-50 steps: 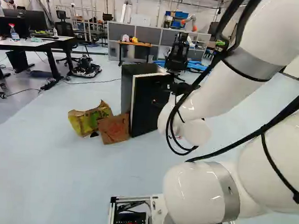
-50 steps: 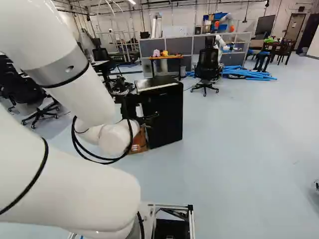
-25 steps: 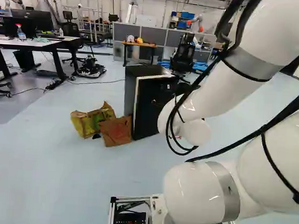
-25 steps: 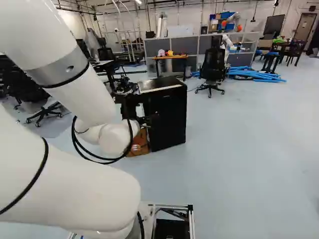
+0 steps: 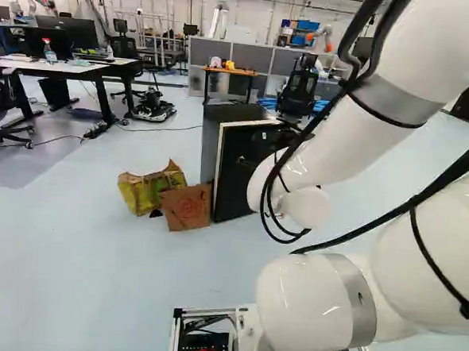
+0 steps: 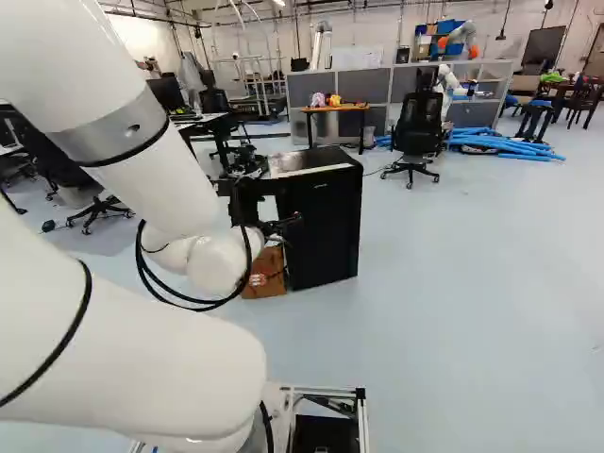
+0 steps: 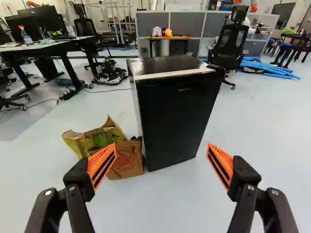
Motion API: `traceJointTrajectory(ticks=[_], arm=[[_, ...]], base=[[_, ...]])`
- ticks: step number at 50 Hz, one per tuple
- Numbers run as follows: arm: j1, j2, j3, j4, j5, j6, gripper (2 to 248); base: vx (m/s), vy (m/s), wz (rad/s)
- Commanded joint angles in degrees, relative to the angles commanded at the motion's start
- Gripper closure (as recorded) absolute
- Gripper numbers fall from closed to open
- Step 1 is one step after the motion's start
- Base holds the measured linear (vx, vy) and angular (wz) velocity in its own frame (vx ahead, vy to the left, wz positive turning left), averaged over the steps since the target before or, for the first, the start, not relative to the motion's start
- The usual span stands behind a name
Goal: Grab a drink from the fridge
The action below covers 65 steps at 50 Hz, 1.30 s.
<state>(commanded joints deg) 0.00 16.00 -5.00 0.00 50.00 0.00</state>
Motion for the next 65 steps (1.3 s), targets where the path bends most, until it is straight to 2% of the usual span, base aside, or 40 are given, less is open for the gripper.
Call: traceJointTrajectory(ticks=[28,65], arm=[[0.0,0.0,0.0,0.0,0.0,0.0,3],[0.0,0.0,0.0,0.0,0.0,0.0,3]], base=[[0.063,-0.054,0.022],[0.067,-0.036,0.115]])
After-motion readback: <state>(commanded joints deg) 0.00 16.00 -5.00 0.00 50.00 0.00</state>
